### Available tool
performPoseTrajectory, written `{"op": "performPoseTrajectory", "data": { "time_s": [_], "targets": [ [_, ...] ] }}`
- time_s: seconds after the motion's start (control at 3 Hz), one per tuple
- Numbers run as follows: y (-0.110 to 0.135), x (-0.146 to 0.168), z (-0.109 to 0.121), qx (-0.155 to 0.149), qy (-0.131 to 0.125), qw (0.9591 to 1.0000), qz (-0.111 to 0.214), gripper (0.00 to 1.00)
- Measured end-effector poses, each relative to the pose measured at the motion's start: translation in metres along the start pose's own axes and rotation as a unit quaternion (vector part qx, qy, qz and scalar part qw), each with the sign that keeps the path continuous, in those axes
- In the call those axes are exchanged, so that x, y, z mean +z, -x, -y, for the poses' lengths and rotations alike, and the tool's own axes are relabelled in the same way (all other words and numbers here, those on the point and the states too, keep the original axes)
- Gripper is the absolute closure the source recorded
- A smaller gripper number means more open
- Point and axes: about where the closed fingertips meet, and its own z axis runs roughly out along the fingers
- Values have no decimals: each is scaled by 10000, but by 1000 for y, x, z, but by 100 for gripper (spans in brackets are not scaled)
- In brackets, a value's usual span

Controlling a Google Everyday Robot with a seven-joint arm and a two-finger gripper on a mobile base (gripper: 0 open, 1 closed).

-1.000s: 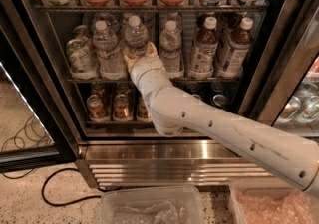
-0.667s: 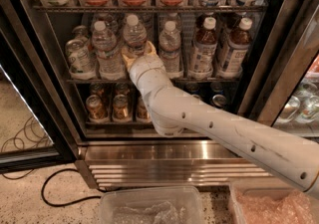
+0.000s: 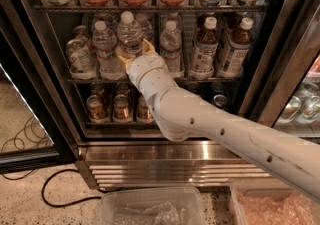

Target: Pick water bottle from middle shelf of fridge

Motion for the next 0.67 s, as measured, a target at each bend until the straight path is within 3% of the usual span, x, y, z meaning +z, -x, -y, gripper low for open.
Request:
{"op": "performPoseTrajectory", "data": {
  "time_s": [0.33,0.67],
  "targets": [
    [11,-20,-19,-67,402,9992,-16,100],
    [14,-40,-45,64,980,9951,-96,100]
  ]
}}
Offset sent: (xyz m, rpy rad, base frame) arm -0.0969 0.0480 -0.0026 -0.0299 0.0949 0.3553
